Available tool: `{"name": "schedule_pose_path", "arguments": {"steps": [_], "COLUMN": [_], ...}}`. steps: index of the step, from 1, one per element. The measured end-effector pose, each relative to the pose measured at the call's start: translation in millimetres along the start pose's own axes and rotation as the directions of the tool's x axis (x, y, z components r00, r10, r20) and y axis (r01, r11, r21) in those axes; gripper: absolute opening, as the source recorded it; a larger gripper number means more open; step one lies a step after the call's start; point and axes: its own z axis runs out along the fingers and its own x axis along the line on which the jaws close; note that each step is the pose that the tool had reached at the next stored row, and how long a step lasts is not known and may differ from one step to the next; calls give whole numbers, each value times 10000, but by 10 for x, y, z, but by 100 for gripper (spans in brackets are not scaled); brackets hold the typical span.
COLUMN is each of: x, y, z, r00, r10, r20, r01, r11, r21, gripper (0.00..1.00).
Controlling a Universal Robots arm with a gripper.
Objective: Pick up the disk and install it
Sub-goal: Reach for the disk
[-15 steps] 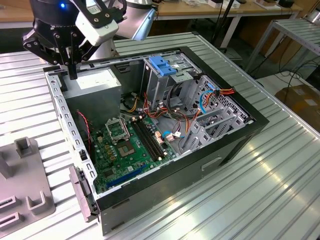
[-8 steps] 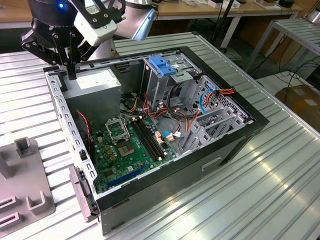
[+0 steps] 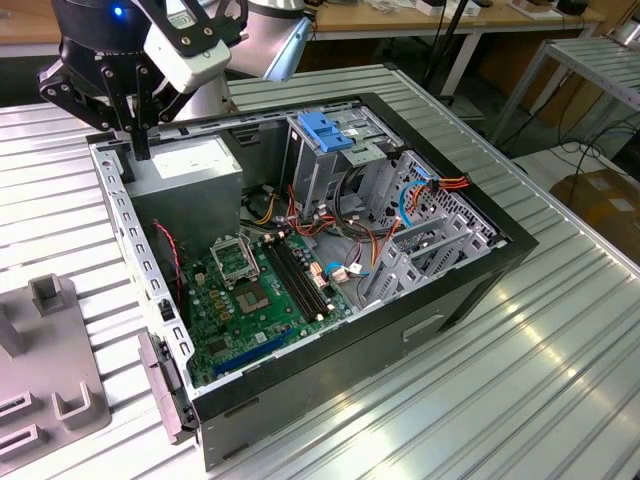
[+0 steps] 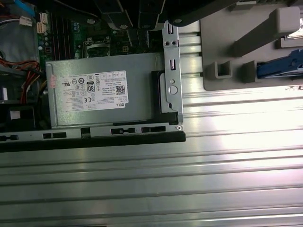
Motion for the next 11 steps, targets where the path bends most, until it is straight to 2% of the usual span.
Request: {"name": "schedule_pose_path", "arguments": {"steps": [11], "x": [41], "y": [-3], "z": [1], "r00": [10000], "r10": [-1], "r20": [-1], "r01": [1], "r11": [10000], "r21": [0], "gripper": [10]}}
